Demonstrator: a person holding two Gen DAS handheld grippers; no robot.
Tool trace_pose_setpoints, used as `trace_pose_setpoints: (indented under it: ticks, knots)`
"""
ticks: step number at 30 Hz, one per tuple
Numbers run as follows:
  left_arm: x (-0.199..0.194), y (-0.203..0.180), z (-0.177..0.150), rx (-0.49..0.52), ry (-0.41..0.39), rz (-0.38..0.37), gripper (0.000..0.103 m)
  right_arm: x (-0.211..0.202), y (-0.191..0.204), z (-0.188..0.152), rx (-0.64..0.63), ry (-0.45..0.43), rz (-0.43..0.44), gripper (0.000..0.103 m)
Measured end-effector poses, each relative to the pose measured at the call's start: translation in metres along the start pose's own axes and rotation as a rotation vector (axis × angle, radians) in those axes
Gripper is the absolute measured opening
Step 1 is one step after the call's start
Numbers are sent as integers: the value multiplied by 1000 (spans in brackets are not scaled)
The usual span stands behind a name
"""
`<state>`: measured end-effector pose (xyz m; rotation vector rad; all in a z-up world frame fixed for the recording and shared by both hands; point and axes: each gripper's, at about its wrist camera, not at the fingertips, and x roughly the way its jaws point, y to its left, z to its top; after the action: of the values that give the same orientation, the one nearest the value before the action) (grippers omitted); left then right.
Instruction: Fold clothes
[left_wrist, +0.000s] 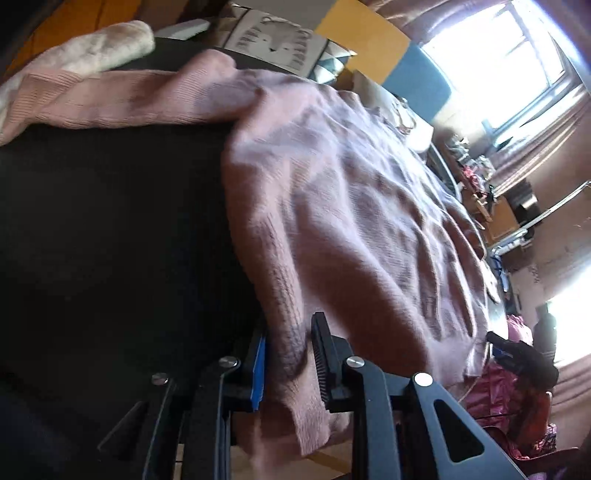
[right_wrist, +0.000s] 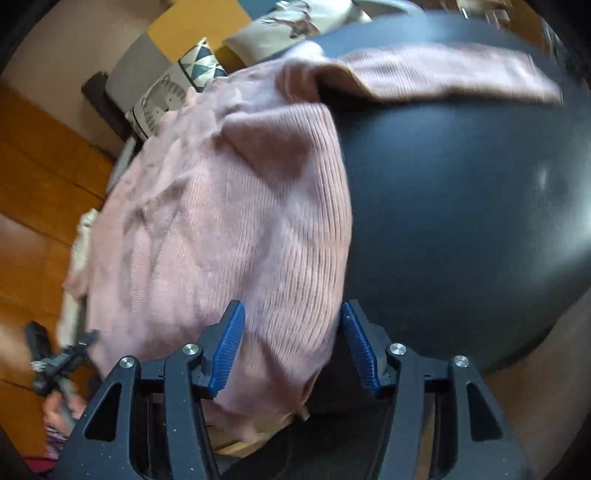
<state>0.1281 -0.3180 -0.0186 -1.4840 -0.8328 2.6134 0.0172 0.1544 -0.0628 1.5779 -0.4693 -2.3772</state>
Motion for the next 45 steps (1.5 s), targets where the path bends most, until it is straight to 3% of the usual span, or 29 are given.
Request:
trace_pose_setpoints:
  ticks: [2, 3, 4, 6, 9, 13, 19, 24, 28, 31, 33, 39, 45]
  knots:
    - [4, -4, -1, 30, -22, 17, 22, -2, 1, -1, -14, -7, -6, 54]
    - [5, -6, -1, 44, -29, 31, 22, -2, 1, -1, -21, -11, -9, 16]
    - [5, -7, 1, 58, -31, 51, 22, -3, 2, -2, -28, -14, -12, 8]
    - [4, -9, 5, 86, -35, 92, 13, -5, 3, -3, -42, -21, -19, 9]
    - [-8, -3, 4, 99, -68, 133, 11, -13, 0, 1, -38, -44, -20, 9]
    - [-17, 12, 1, 48, -73, 132, 10, -32, -4, 8, -15, -57, 33, 7]
    - [1, -5, 1, 137, -59, 195, 12, 2, -13, -1, 11, 40, -7, 7]
    - [-13, 12, 0, 70, -31, 145, 17, -4, -14, 5, 1, 56, -26, 17]
    - [-40, 29, 7, -40, -136, 130, 17, -24, -10, 15, 5, -45, -42, 25]
    - [-59, 18, 18, 5, -248, 178, 14, -26, 10, 25, -60, -104, -68, 25]
    - [-55, -1, 31, 56, -270, 168, 14, -23, 25, 31, -118, -127, -83, 25]
    - [6, -60, 43, 256, -159, 148, 15, 17, 73, 33, -234, -82, -28, 25]
    - [66, -123, 39, 507, -98, 280, 15, 45, 125, 26, -402, -86, -28, 25]
